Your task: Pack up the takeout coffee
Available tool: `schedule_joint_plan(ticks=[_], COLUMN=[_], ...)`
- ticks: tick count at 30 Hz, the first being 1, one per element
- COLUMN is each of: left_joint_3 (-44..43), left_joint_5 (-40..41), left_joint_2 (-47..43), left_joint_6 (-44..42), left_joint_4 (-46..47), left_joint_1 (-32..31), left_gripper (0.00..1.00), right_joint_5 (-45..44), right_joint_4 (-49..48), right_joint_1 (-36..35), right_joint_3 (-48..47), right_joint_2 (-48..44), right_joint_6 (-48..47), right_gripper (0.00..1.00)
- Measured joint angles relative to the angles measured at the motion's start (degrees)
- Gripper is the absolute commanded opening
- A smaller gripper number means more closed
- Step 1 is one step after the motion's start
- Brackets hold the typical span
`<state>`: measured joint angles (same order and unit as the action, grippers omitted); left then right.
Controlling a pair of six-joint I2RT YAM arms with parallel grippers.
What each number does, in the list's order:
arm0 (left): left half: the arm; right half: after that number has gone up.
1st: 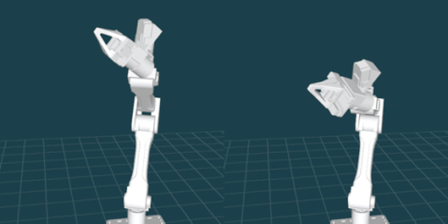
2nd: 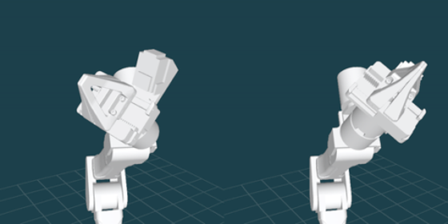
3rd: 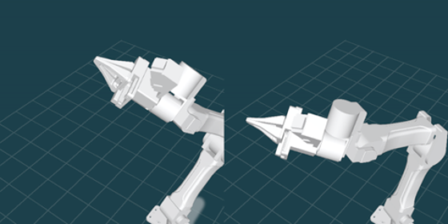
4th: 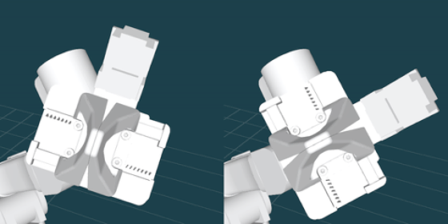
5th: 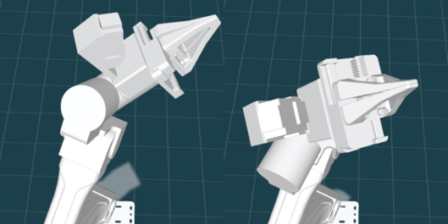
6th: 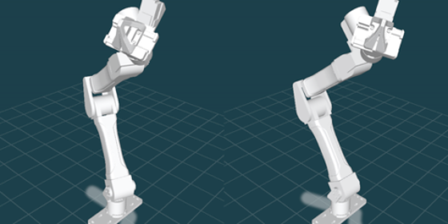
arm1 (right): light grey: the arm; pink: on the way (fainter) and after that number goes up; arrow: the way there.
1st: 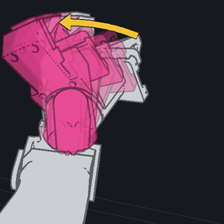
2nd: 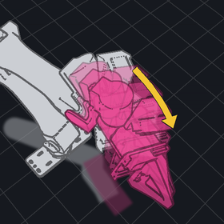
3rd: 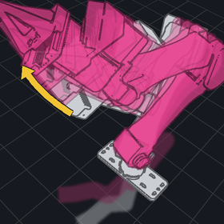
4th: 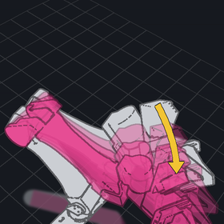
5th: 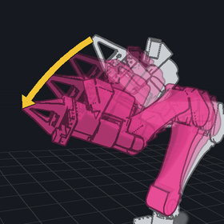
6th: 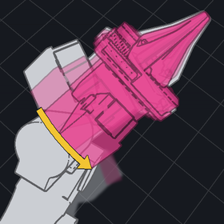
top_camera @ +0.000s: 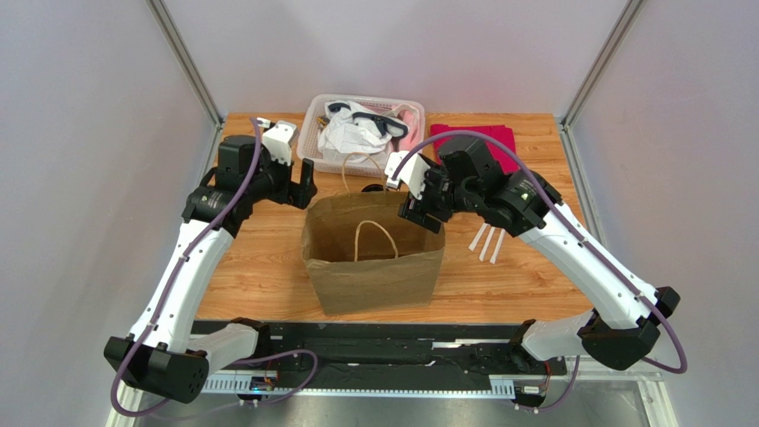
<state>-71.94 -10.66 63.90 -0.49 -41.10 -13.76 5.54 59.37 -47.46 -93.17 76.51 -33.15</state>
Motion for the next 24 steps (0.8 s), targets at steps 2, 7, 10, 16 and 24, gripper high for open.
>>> schedule_joint_plan(ticks=[2,7,10,16,24], left_joint_3=[0.0,0.0,0.0,-1.9,-2.0], left_joint_5=[0.0,0.0,0.0,-0.5,-2.2], left_joint_2=[0.0,0.1,0.3,2.6,4.1], left_joint_6=[0.1,0.1,0.2,1.5,4.4], left_joint_4=[0.0,0.0,0.1,0.2,0.5], left_joint_1=[0.0,0.2,0.5,4.2,10.2], left_gripper=[0.99,0.99,0.99,0.99,0.99], right_joint_5=[0.1,1.0,1.5,1.0,-0.1], right_joint_4=[0.4,1.2,0.9,1.0,2.3], right_joint_1=[0.2,3.0,9.2,26.2,47.8], right_joint_3=[-2.6,-11.8,-17.4,-14.4,3.8], right_joint_2=[0.1,1.5,2.7,2.8,6.9], right_joint_6=[1.6,8.0,14.5,26.8,35.5], right_gripper=[0.78,0.82,0.82,0.81,0.80])
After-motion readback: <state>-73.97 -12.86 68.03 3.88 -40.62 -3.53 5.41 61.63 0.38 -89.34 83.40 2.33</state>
